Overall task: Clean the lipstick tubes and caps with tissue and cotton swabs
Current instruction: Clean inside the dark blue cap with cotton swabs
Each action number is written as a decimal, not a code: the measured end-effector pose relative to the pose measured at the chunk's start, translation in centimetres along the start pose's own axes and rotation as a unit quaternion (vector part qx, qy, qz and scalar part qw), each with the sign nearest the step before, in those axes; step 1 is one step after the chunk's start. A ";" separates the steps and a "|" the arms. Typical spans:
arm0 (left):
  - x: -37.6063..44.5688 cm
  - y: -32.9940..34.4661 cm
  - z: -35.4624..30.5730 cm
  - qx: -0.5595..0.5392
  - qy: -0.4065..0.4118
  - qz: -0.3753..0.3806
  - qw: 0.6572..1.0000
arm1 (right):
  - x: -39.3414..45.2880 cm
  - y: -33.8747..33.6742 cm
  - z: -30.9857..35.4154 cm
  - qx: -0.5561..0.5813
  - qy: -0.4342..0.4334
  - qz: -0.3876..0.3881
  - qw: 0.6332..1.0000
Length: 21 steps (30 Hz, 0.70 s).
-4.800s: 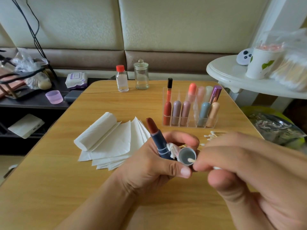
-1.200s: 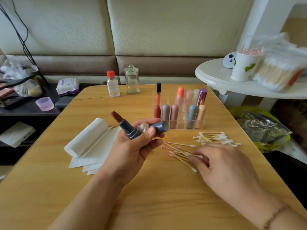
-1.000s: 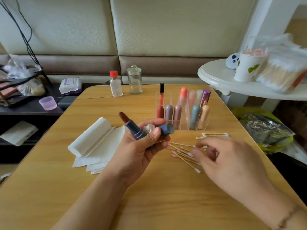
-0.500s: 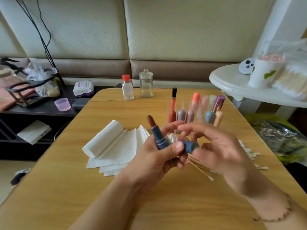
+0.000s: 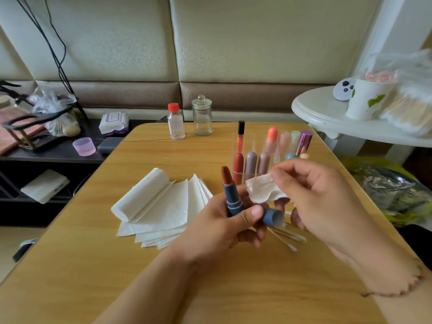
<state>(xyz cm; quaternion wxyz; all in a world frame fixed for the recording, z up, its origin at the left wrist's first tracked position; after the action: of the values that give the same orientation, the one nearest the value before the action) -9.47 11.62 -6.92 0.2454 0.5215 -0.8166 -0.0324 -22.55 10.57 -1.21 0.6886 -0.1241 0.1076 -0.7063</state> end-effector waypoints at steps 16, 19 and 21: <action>0.1 -1.4 -0.4 -0.070 0.006 -0.114 0.991 | -1.7 -2.0 0.6 0.123 -0.112 0.018 0.986; 0.1 -1.6 -0.4 -0.071 0.007 -0.124 0.990 | -2.8 -1.9 1.2 0.029 -0.173 -0.038 0.984; 0.0 -1.5 -0.3 -0.074 0.004 -0.128 0.989 | -3.3 -1.5 1.6 -0.036 -0.222 -0.065 0.972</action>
<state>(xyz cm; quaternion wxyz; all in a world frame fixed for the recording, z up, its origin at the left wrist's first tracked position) -8.05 10.95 -7.10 0.2805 0.6025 -0.7373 -0.1215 -23.37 13.98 0.70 0.6426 -0.3093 -0.0304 -0.7004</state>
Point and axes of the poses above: each hand's wrist, its own x-axis towards the middle knuckle, its own y-axis out of the palm, z = x × y, the point moved 7 cm from there along x, towards the middle knuckle, and after that the axes turned 15 degrees about y, right-handed, at the moved point
